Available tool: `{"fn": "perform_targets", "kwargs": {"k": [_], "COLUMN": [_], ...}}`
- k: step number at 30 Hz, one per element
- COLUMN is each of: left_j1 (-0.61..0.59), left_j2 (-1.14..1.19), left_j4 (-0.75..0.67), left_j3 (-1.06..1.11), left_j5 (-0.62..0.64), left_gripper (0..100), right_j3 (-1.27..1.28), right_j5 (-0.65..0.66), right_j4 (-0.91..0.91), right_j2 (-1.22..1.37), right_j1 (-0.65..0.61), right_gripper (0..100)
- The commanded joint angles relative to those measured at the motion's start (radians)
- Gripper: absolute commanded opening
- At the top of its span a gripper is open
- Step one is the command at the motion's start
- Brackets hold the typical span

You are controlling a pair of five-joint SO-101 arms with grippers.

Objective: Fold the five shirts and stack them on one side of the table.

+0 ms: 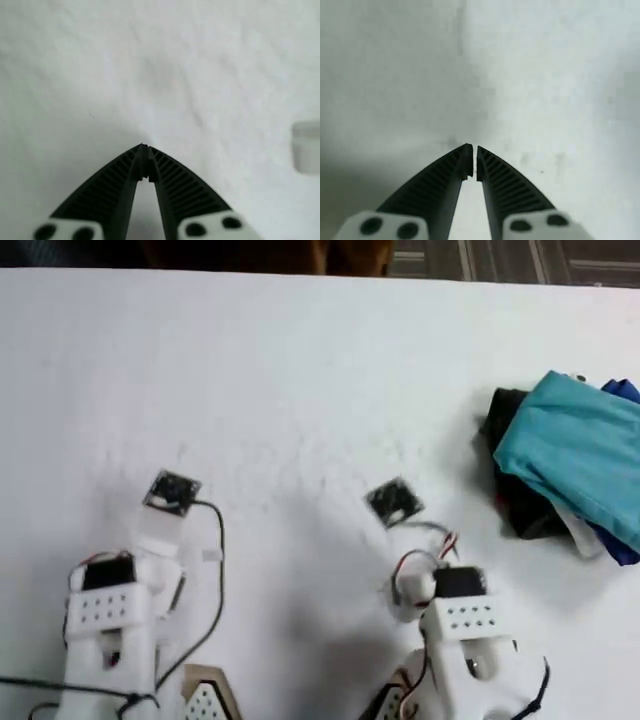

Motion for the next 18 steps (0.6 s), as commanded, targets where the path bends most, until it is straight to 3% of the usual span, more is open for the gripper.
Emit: {"fn": "perform_targets", "kwargs": {"k": [1,4,10,18], "left_j1": [-0.012,-0.012,-0.011,-0.011], "left_j2": [-0.1,-0.196,-0.376,-0.588], "left_j4": [-0.005,-0.002,-0.002,0.049], "left_j3": [0.05,0.085,0.196,0.28], "left_j5": [-0.003,0.005,0.0,0.0], "left_gripper": [3,3,3,3], "right_j3": [0.037,0.041,0.04,0.051], "right_j5": [0.0,-0.018,-0.221,-0.229], "right_j4": [-0.053,-0.108,-0.142,-0.085], "right_j2": [-0.018,-0.018,-0.018,-0.018], "right_j1": [-0.036,-0.036,-0.042,-0.044], "right_gripper": [1.8,1.8,1.8,1.8]}}
